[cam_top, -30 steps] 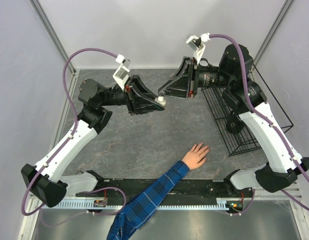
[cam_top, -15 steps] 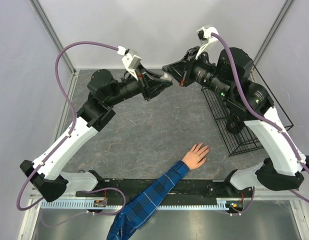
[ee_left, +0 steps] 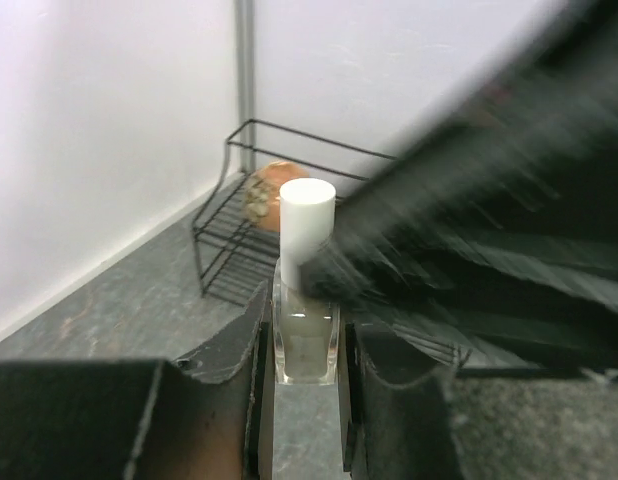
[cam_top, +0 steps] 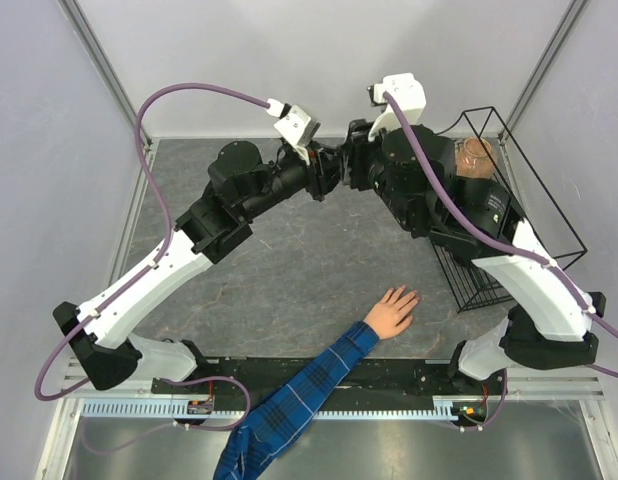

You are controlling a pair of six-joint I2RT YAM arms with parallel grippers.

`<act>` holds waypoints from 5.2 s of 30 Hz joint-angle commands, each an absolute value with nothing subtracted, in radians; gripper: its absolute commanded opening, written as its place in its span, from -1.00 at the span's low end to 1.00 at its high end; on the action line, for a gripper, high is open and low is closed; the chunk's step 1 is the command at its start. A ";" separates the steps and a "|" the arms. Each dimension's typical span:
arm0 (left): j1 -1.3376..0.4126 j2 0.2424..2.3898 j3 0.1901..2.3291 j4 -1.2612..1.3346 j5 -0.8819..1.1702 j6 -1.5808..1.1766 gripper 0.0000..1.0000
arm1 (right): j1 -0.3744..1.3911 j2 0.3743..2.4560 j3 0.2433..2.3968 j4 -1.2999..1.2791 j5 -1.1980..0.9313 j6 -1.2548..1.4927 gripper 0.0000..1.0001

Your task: Paint the nails

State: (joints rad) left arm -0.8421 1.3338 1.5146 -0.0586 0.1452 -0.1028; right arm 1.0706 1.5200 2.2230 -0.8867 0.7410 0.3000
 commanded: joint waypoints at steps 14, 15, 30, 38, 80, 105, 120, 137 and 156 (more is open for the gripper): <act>-0.652 1.065 1.260 0.061 0.582 -0.360 -0.96 | 0.712 1.362 2.014 -0.738 -0.367 0.290 0.54; -0.635 1.062 1.246 0.096 0.645 -0.403 -0.96 | 0.674 1.371 2.016 -0.733 -0.461 0.301 0.53; -0.591 1.129 1.226 0.377 0.991 -0.695 -0.97 | 0.632 1.391 1.882 -0.473 -0.893 0.477 0.02; -0.586 1.141 1.268 0.246 0.855 -0.577 -0.96 | 0.632 1.384 1.851 -0.492 -0.790 0.436 -1.00; -0.617 1.140 1.289 0.120 1.015 -0.446 -0.96 | 0.661 1.410 1.998 -0.707 -0.830 0.380 0.41; -0.589 1.169 1.407 -0.179 0.392 -0.255 -0.97 | 0.829 1.445 2.040 -0.843 -0.235 0.301 -1.00; -0.575 1.158 1.342 -0.080 0.880 -0.288 -0.96 | 0.760 1.520 2.293 -1.016 -0.308 0.267 0.08; -0.548 1.160 1.267 0.229 1.144 -0.571 -0.96 | 0.652 1.427 2.000 -0.727 -0.861 0.328 0.02; -0.549 1.206 1.379 -0.172 0.388 -0.298 -0.96 | 0.788 1.445 2.070 -0.819 -0.274 0.358 -1.00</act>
